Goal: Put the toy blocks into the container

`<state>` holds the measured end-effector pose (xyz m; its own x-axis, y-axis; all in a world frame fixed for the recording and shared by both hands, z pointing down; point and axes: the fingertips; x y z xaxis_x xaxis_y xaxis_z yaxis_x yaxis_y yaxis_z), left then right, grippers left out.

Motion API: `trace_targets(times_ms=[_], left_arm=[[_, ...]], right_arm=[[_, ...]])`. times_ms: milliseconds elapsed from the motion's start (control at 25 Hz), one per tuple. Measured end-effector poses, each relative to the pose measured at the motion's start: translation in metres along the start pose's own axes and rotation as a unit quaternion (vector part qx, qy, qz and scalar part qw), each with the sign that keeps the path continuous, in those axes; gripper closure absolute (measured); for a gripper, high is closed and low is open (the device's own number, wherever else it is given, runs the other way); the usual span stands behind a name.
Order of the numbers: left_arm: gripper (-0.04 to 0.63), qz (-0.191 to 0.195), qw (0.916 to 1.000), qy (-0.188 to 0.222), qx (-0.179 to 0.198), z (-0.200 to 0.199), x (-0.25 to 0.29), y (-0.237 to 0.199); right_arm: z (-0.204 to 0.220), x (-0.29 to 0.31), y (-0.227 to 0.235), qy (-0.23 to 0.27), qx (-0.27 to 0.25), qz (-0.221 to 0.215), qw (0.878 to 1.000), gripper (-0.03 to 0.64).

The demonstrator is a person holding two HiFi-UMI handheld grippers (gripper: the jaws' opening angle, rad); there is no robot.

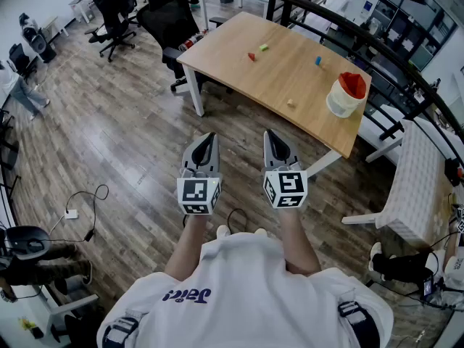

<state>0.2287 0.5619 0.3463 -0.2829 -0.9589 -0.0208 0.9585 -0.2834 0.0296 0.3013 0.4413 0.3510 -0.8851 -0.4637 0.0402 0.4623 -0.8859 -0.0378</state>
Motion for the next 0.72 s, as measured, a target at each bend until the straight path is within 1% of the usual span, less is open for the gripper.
trace_targets(times_ms=[200, 280, 400, 480, 560, 720], left_arm=[[0.589, 0.012, 0.9999, 0.001, -0.004, 0.000, -0.018, -0.019], [0.589, 0.011, 0.9999, 0.005, -0.006, 0.003, -0.028, -0.027], [0.589, 0.012, 0.9997, 0.005, -0.020, 0.015, -0.040, -0.040], [0.589, 0.018, 0.9994, -0.001, -0.029, 0.021, -0.042, -0.051], [0.589, 0.023, 0.9992, -0.008, -0.032, 0.024, -0.040, -0.064], [0.589, 0.032, 0.9989, -0.012, -0.033, 0.026, -0.028, -0.087]], right_arm=[[-0.006, 0.008, -0.040, 0.008, 0.007, -0.011, 1.000, 0.604], [-0.005, 0.010, -0.057, 0.012, 0.016, -0.017, 1.000, 0.604], [0.005, 0.014, -0.079, 0.003, 0.037, -0.021, 0.999, 0.604], [0.008, 0.020, -0.094, -0.004, 0.044, -0.029, 0.999, 0.604], [0.008, 0.027, -0.107, -0.007, 0.039, -0.036, 0.999, 0.604], [0.006, 0.050, -0.116, -0.007, 0.034, -0.037, 0.999, 0.604]])
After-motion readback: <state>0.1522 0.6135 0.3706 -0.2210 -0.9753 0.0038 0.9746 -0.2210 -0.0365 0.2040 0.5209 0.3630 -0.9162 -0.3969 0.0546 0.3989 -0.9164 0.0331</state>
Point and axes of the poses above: the fingertips, and each gripper's own axes: x forward along the fingers, y to its right, z out of its underside, and after that the axes turned 15 degrees about z, right-handed
